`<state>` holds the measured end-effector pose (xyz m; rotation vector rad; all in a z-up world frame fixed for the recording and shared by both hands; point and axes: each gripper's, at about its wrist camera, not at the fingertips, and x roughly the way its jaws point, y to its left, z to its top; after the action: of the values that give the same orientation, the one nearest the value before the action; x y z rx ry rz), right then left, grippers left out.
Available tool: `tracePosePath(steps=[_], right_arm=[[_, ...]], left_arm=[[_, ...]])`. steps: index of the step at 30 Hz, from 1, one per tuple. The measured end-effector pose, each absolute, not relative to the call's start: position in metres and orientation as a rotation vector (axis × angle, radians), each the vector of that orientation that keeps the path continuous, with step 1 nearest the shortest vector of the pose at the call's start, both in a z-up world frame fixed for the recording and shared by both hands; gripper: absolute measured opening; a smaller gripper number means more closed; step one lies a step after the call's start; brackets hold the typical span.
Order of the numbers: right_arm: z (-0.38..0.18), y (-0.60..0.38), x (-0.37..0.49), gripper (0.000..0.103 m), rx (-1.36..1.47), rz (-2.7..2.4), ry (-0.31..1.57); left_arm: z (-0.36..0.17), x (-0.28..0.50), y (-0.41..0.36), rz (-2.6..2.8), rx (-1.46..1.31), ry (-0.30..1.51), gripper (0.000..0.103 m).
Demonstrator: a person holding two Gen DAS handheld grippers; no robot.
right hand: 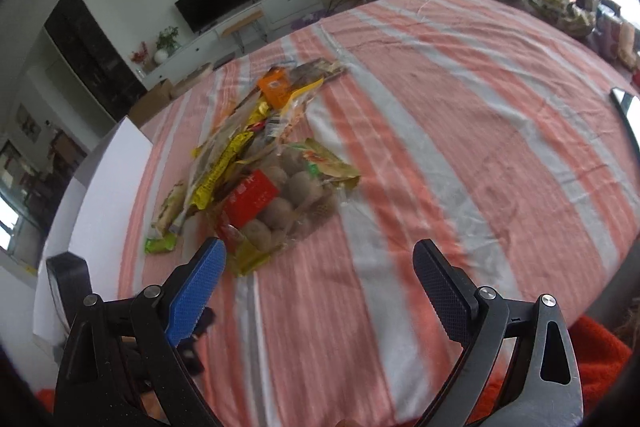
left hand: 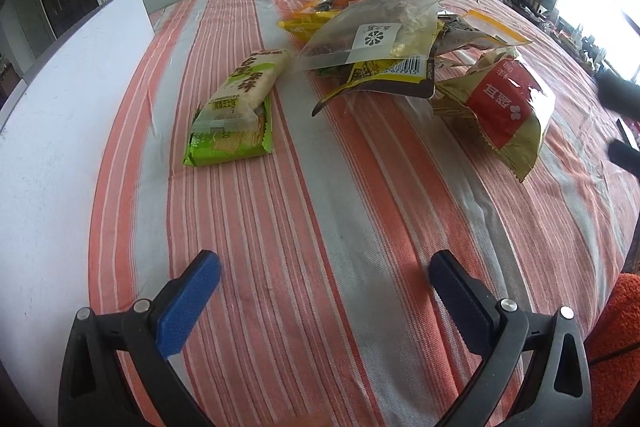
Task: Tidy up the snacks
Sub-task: 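Grasp the white-green rice cake bar with the left tool while the right tool grasps the red-labelled cake bag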
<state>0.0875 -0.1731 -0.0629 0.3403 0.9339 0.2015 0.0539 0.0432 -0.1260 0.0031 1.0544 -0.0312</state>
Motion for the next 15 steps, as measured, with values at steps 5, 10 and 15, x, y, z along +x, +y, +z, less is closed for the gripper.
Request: tracePosePath(steps=[5, 10, 15], right_arm=[[-0.082, -0.125, 0.133, 0.096, 0.305, 0.164, 0.974], [-0.1, -0.121, 0.132, 0.096, 0.268, 0.107, 0.981], [-0.089, -0.145, 0.104, 0.096, 0.125, -0.083, 0.864]], left_arm=[[-0.125, 0.048, 0.045, -0.056, 0.016, 1.036, 0.103], [-0.124, 0.043, 0.049, -0.112, 0.048, 1.067, 0.103], [-0.12, 0.046, 0.054, -0.15, 0.032, 1.104, 0.103]])
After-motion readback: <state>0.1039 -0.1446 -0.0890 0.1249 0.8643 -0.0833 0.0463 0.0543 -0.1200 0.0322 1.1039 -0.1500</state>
